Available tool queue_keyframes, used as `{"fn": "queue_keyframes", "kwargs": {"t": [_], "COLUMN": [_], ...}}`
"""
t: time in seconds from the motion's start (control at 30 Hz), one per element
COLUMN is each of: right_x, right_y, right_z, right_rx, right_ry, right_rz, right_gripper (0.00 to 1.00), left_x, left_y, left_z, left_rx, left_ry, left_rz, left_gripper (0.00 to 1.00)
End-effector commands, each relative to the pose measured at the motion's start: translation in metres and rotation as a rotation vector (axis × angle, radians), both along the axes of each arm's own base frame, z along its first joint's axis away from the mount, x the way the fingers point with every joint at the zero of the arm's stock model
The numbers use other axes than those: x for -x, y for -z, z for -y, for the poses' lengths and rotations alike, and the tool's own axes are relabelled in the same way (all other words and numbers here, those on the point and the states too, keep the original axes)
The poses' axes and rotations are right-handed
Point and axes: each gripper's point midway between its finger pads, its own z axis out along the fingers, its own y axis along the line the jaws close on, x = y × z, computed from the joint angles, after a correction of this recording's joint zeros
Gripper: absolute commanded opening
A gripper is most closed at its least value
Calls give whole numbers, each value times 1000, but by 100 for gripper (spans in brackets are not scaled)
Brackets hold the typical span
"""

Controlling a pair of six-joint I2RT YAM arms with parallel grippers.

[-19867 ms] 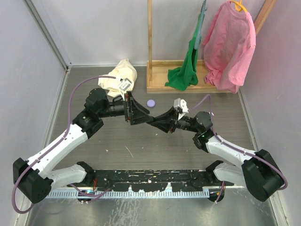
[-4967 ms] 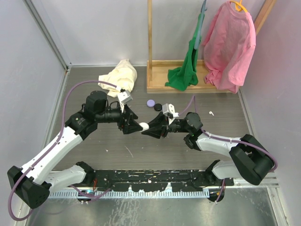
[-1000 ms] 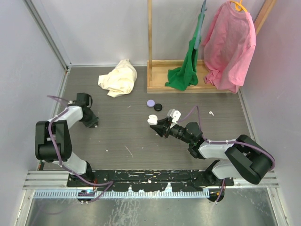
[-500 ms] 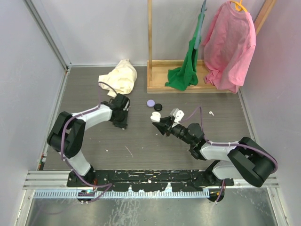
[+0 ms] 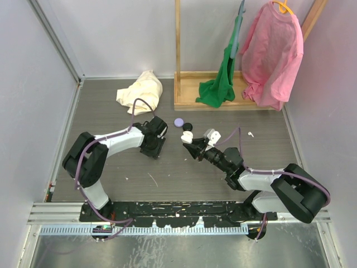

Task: Insert the wireless bluetooth earbuds into the charging case
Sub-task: Move the earbud to the center of the board.

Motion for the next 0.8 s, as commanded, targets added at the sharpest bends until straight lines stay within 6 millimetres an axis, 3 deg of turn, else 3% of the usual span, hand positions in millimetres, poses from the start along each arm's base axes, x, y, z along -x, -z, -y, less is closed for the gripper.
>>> {"fn": "queue_keyframes", "kwargs": {"t": [0.0, 0.33, 0.77], "right_x": [-1, -1, -1], "right_y": [-27, -26, -26], "right_z": [3, 1, 2], "right_rx": [-59, -58, -56], "right_ry": [19, 11, 15], "right_rz": [87, 83, 83], "right_gripper": [1, 1, 1], "left_x": [-2, -14, -9], "left_y": [-10, -20, -44], "left_z": [-12, -31, 1], "left_rx": [-44, -91, 111], "left_ry": [-66, -214, -311], "left_rz": [27, 122, 49], "left_gripper": [42, 49, 50]}}
